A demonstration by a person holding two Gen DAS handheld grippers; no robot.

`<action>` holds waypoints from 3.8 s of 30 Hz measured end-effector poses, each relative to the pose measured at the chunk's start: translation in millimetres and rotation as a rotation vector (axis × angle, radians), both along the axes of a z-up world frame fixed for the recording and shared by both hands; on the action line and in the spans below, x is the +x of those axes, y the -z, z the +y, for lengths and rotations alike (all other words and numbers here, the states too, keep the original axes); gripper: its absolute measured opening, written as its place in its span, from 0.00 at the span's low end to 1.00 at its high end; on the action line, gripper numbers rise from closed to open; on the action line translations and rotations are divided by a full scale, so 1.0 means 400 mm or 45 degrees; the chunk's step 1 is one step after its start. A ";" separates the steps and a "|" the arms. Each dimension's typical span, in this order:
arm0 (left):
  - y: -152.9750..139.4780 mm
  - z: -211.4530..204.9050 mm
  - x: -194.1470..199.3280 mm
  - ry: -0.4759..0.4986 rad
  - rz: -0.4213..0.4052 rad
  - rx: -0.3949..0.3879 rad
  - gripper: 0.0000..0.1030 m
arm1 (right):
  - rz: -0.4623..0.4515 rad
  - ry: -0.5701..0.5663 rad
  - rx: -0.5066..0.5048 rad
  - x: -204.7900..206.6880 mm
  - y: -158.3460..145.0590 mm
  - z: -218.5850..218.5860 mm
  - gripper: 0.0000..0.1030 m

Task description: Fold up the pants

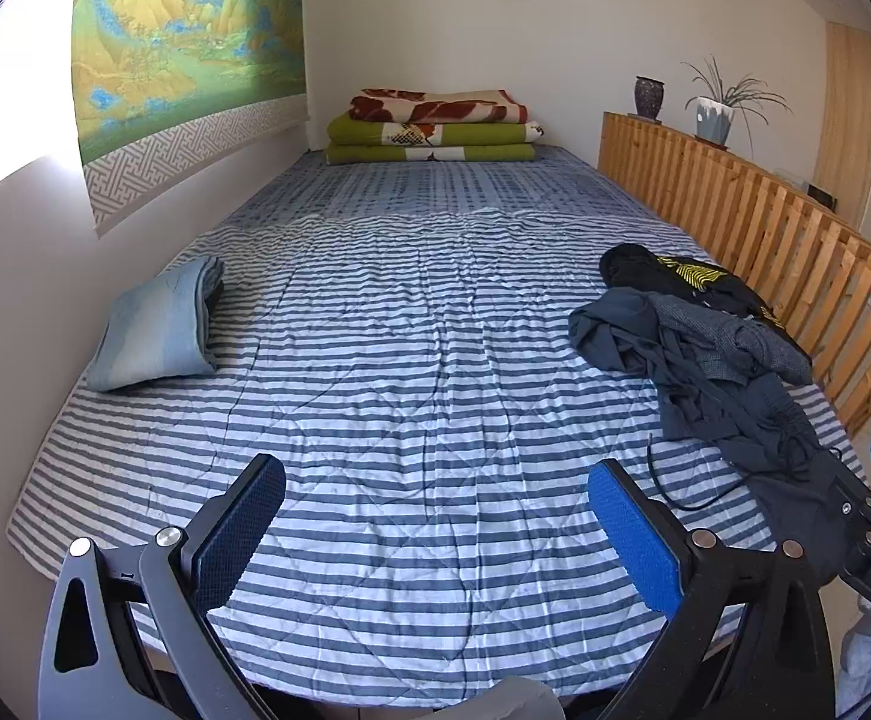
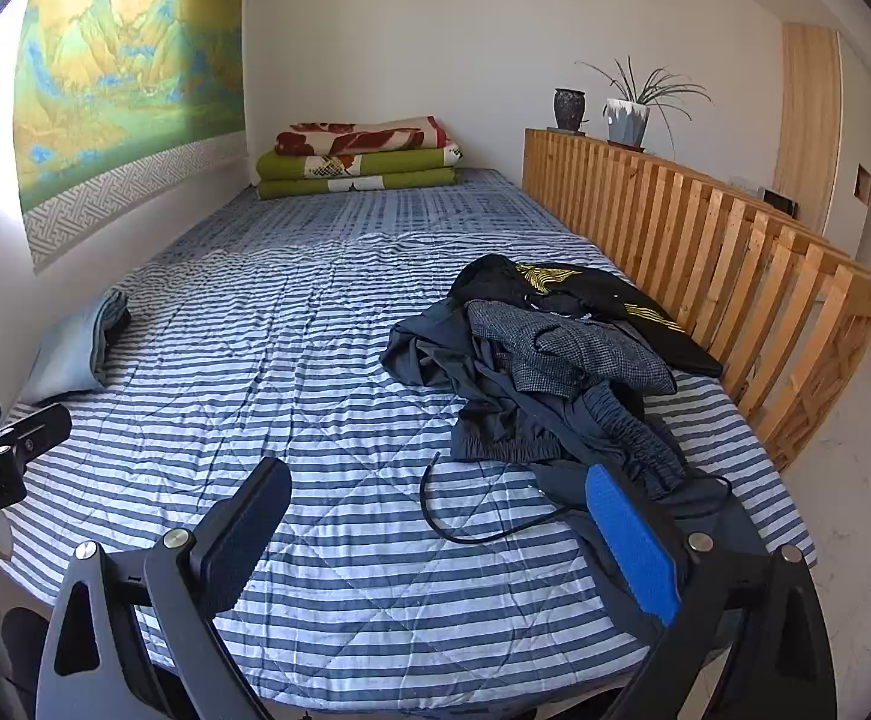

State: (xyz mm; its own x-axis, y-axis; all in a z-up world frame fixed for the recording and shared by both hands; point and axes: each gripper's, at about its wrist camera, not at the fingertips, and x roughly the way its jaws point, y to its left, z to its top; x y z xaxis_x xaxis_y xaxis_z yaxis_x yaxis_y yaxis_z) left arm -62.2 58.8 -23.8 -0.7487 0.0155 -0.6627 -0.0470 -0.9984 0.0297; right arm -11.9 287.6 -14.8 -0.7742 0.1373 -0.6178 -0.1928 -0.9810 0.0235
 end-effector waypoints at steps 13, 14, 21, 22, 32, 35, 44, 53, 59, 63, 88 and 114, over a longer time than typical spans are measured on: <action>0.045 -0.058 -0.041 0.105 -0.057 0.044 0.99 | -0.069 0.076 -0.056 -0.013 0.067 0.004 0.94; 0.054 -0.065 -0.049 0.107 -0.061 0.046 0.99 | -0.076 0.075 -0.052 -0.020 0.068 -0.003 0.94; 0.131 -0.112 -0.161 0.116 -0.083 0.100 0.99 | -0.106 0.017 0.013 -0.102 0.091 -0.065 0.94; 0.147 -0.111 -0.190 0.120 -0.090 0.102 0.99 | -0.108 0.009 0.019 -0.118 0.099 -0.072 0.94; 0.310 -0.122 -0.437 0.160 -0.181 0.056 0.92 | -0.290 -0.048 -0.096 -0.373 0.237 -0.076 0.67; 0.321 -0.121 -0.471 0.155 -0.174 0.063 0.92 | -0.314 -0.079 -0.023 -0.437 0.247 -0.111 0.67; 0.214 -0.135 -0.362 0.118 -0.082 0.096 0.92 | -0.230 -0.102 0.042 -0.384 0.164 -0.159 0.67; 0.022 -0.157 -0.105 0.042 0.080 0.080 0.92 | -0.115 -0.151 0.013 -0.207 0.036 -0.204 0.67; -0.029 -0.158 0.011 0.037 0.101 0.067 0.92 | -0.065 -0.184 0.012 -0.113 -0.013 -0.220 0.75; -0.056 -0.153 0.055 0.042 0.116 0.059 0.92 | -0.046 -0.193 0.018 -0.071 -0.024 -0.215 0.83; -0.002 -0.138 0.020 0.036 -0.019 0.028 0.92 | -0.013 -0.051 0.016 -0.009 -0.034 -0.111 0.83; 0.153 -0.119 -0.287 -0.039 -0.181 0.066 0.92 | -0.190 0.122 -0.021 -0.509 0.079 0.419 0.51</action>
